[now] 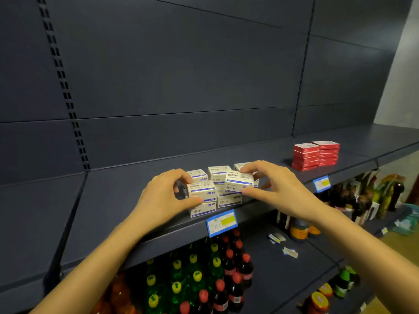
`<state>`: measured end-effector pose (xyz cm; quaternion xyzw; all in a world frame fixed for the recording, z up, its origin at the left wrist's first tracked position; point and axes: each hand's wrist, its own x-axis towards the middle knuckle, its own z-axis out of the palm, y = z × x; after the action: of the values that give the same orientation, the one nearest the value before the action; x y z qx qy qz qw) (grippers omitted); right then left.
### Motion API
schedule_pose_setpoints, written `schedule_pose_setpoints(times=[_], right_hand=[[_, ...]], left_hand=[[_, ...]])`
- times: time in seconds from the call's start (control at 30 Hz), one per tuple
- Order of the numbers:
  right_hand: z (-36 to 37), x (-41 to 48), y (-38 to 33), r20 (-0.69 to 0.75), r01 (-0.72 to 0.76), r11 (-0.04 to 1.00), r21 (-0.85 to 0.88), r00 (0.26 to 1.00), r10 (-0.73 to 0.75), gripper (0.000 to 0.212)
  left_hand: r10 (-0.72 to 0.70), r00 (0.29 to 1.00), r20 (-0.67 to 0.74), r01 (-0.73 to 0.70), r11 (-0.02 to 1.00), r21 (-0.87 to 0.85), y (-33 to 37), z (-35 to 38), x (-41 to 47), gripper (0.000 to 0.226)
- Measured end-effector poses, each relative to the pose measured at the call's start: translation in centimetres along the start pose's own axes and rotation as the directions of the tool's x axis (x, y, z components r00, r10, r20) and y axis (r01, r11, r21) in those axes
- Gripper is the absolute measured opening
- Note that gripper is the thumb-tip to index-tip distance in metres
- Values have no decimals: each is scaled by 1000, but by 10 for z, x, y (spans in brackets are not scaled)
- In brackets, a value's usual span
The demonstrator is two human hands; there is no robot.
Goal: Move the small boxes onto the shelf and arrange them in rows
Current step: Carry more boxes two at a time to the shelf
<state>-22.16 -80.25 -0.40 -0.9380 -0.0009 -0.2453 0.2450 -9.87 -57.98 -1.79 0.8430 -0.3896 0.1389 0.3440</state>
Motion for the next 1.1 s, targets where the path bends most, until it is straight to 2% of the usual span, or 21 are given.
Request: schedule_pose_setpoints(times=[0.27,0.37,0.5,0.63,0.8,1.1], right_hand=[[9,26,11,99,77,997,26,992,-80,30],[13,27,14,123,153,983,-104,983,-140,31],[10,29,3,75,307,916,-259,952,-298,35],[11,38,-26,80,454,863,-224,891,-448,31],[38,41,-69,143,635,752,-174,772,-619,33],[107,26,-160,192,773,632,57,613,-766,36]], left_hand=[[33,994,-105,-27,998,60,3,-10,-8,17],[0,989,-150,25,986,167,2,-21,-10,14],[-63,980,-188,128,926,356,0,-33,-20,18],[-156,959,-236,256,834,488,3,-50,-40,23],[-265,904,-335,418,716,560,12,-77,-82,27],[-389,783,-485,622,499,604,17,-131,-189,31]])
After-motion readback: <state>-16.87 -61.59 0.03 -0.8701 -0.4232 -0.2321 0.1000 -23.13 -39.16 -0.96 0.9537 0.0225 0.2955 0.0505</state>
